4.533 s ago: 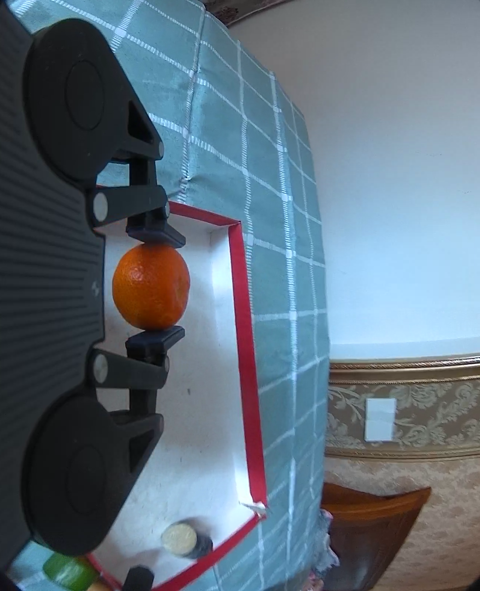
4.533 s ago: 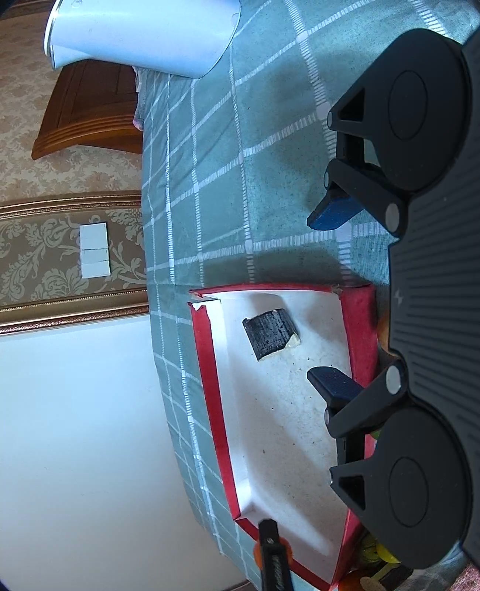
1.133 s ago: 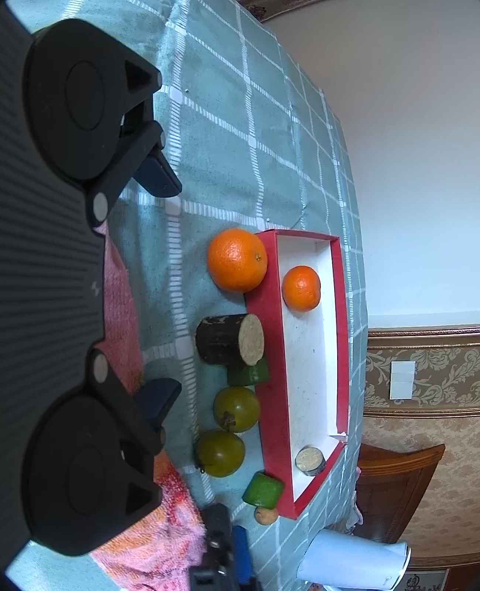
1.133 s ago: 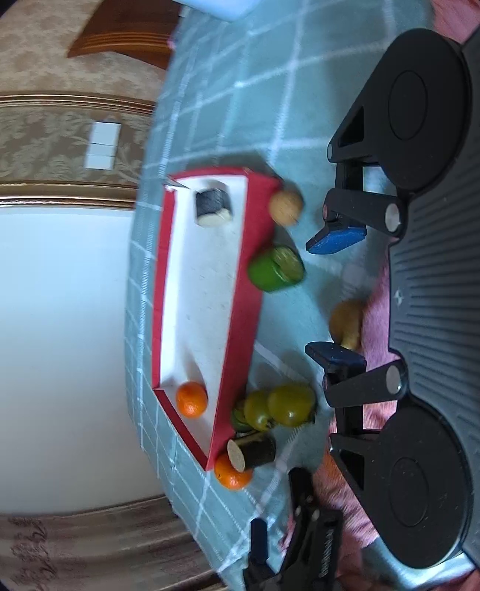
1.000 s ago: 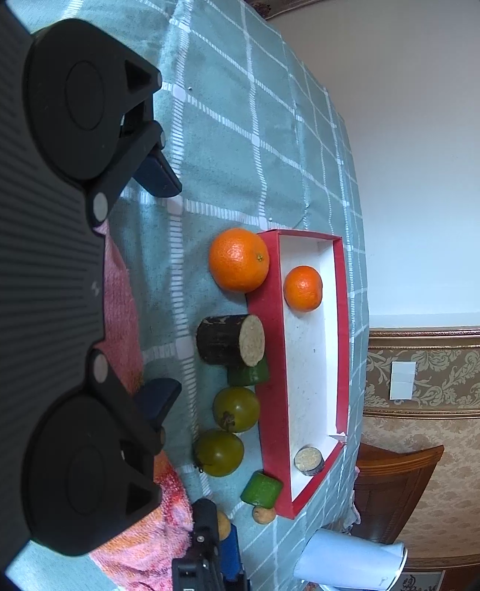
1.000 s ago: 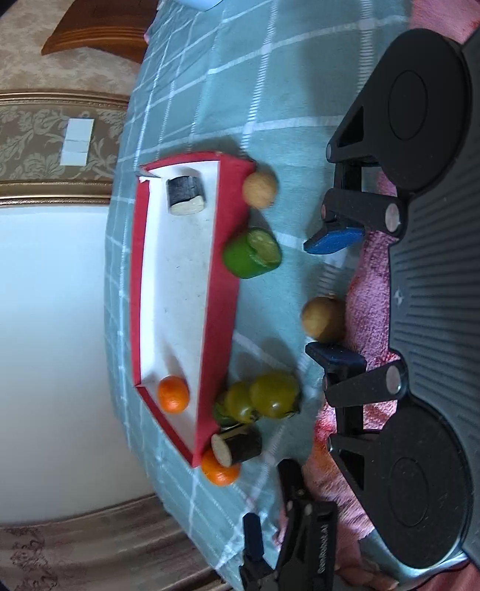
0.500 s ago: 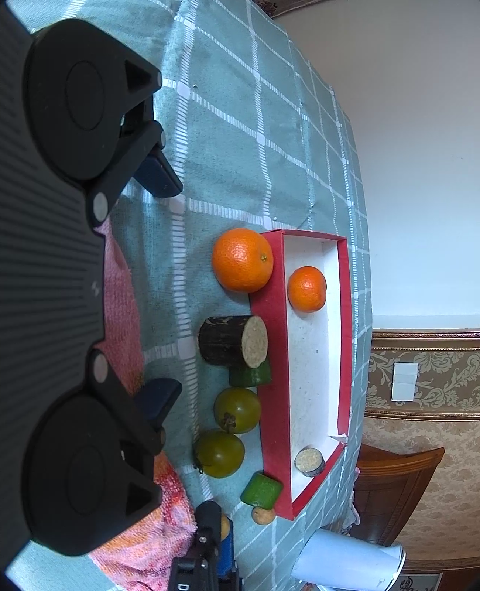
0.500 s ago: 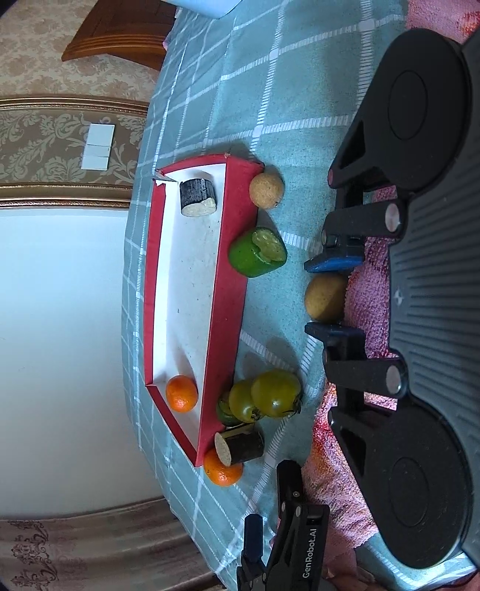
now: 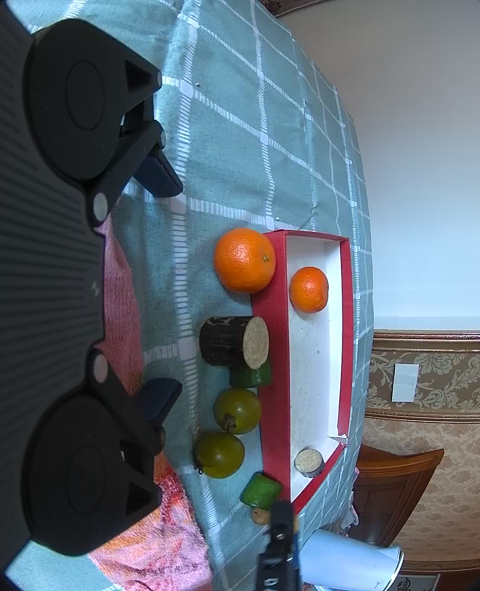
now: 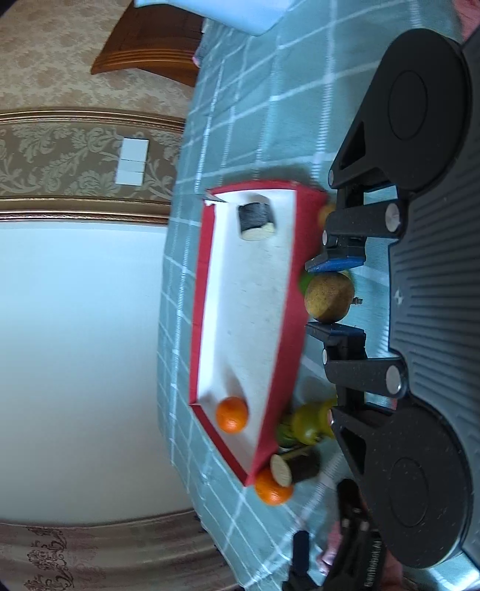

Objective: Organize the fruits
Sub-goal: 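Carry the kiwi into the tray and open the right gripper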

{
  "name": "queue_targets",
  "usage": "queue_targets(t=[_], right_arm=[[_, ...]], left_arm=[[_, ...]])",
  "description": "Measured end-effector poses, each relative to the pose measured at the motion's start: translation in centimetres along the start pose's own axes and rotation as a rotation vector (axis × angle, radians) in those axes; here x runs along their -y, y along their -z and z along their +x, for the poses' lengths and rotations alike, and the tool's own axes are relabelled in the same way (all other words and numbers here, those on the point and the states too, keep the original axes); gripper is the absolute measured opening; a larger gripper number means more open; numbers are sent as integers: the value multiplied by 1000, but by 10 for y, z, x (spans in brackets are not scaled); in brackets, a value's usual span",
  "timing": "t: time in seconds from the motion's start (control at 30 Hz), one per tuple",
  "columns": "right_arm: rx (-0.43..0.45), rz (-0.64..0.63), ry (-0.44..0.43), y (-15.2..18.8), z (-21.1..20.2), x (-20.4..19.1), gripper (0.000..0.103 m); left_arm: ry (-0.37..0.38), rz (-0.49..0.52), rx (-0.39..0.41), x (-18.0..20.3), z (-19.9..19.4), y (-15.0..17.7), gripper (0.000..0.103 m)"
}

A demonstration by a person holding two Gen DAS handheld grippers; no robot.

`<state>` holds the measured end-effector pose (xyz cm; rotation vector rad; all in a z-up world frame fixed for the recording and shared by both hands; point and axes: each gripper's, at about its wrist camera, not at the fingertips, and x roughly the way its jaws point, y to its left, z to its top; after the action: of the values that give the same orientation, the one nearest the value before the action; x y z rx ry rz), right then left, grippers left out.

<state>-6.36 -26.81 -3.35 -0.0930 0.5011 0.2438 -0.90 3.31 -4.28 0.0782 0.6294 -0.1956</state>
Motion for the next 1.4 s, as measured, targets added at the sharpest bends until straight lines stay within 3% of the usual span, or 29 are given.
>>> queue_targets(t=[0.33,0.7,1.4], right_arm=[[53,-17,56,-39,37,-2,28],[-65,31,110,-56,116,12,28],[-127,15,121,-51,140,10,28]], left_arm=[[-1,-2,0,1,1,-1,103],[-1,-2,0,1,1,-1,103],[0,-3,0,0,1,-1,103]])
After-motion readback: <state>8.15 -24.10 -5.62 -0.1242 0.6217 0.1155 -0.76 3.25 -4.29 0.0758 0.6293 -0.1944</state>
